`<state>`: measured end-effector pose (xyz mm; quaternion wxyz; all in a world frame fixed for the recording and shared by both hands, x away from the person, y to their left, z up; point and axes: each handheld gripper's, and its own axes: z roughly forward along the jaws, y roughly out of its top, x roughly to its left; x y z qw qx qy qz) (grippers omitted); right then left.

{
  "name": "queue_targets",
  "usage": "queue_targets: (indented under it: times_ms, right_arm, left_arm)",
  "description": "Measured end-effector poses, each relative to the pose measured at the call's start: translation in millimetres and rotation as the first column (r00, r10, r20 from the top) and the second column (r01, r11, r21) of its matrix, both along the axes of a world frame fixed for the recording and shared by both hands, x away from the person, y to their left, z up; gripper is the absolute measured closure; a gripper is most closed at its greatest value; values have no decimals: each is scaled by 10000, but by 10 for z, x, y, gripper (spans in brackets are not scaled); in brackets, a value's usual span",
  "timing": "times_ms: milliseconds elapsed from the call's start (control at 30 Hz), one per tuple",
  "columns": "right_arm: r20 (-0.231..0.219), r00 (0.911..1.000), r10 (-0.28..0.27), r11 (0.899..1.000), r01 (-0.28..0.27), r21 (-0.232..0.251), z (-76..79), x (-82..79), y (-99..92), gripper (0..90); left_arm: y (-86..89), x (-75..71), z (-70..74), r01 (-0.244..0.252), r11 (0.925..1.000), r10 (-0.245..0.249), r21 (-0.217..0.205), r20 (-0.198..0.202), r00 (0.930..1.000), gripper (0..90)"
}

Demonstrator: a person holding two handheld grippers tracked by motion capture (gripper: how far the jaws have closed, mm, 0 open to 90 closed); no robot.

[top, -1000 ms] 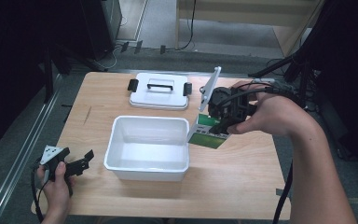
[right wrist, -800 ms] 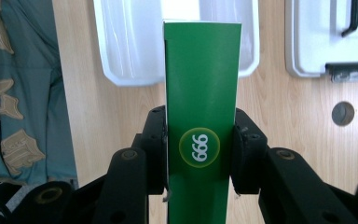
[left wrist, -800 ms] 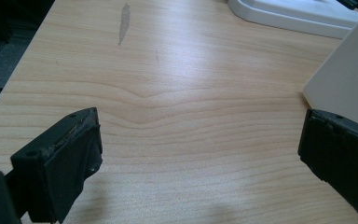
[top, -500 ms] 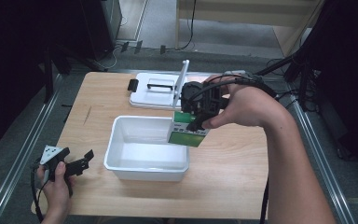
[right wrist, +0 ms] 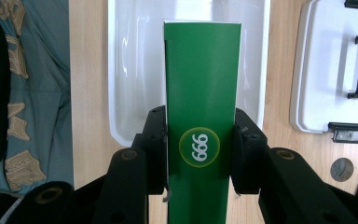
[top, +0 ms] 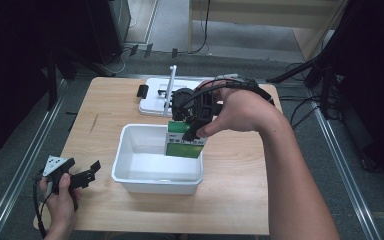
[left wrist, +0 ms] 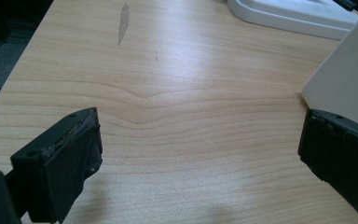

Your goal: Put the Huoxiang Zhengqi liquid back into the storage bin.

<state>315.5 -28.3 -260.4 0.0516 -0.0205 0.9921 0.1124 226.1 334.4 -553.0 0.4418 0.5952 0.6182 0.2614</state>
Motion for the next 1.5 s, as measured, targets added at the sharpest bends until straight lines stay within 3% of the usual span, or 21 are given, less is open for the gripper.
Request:
queue_targets:
  times_ms: [467, 1033, 1500]
  right_arm:
    - [-154, 9999, -62, 9995, 57, -317, -199, 66, 41, 647]
    - [-44, 10000, -39, 9926, 33, -1213, -500, 84, 204, 646]
    - [-186, 9998, 72, 9922, -95, -1246, -748, 142, 207, 645]
  left_arm:
    - [0, 0, 2, 4, 10000, -4, 15, -29, 10000, 4]
    - [3, 1, 1, 28, 10000, -28, -5, -54, 10000, 4]
    - [1, 1, 1, 12, 10000, -12, 11, -45, 10000, 3]
